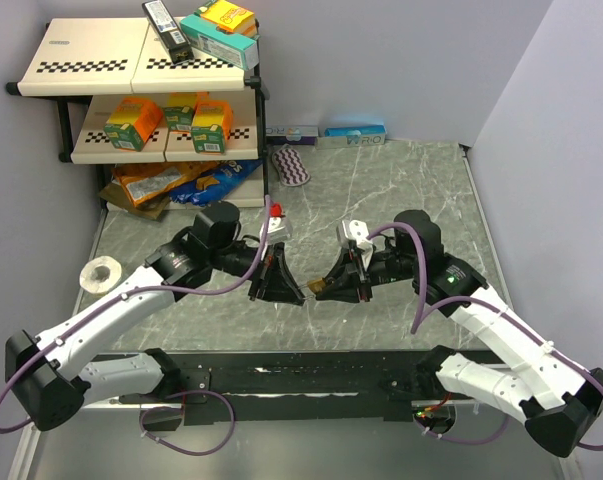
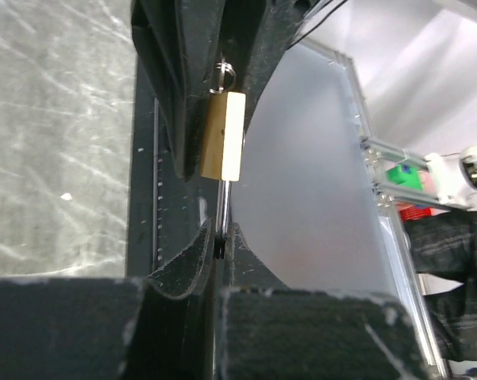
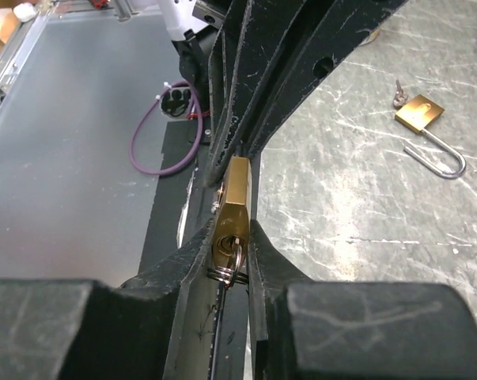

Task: Lock with the key
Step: Lock the lock.

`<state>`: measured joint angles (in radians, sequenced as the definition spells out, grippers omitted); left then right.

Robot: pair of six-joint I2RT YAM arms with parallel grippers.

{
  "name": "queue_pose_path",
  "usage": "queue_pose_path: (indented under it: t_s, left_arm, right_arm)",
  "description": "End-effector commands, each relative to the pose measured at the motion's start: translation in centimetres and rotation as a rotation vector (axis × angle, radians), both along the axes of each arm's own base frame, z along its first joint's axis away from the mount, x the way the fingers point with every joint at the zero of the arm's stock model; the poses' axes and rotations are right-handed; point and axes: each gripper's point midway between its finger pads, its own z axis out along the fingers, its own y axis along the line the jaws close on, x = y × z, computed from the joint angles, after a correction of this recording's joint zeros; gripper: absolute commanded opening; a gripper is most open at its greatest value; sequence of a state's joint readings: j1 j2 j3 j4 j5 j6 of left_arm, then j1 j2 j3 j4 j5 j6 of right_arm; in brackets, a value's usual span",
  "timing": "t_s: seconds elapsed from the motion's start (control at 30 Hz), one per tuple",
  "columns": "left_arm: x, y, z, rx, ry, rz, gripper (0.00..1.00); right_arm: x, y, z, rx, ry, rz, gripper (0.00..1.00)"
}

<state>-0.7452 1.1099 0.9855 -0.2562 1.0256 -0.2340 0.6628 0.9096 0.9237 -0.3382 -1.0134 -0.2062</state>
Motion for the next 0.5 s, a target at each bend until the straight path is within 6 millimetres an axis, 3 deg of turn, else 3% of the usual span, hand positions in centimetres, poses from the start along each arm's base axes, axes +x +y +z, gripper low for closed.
queue_pose_path:
  t_s: [0.0,0.2,0.27,0.3,0.4,0.47]
  left_arm:
    - [3.0,-0.4,1.1,0.01,-0.19,0.099,0.01]
    - [5.8,-0.1,1.7,0.035,-0.311,0.24,0.01]
    - [5.8,-0.1,1.9,0.036,-0.329,0.242,0.01]
    - [5.6,-0.2,2.0,0.035,-0.325,0.234,0.01]
    - [5.4,-0.1,1.6,0.062,-0.382,0.195,0.01]
    - [5.2,0.4,0.7,0.106,-0.421,0.156,0.01]
  right_arm:
    - [-1.2,0.0,2.4,0.053,-0.03,0.073,0.09]
    - [-1.5,0.1,1.9,0.041,0.007,0.078,0.08]
    - [-1.2,0.1,1.8,0.033,0.02,0.065,0.23]
    - [-1.1,0.2,1.7,0.027,0.025,0.061,0.42]
    - [-0.5,0.1,1.5,0.002,0.01,0.03,0.63]
    - [0.2,-0.1,1.3,-0.014,-0.036,-0.002,0.67]
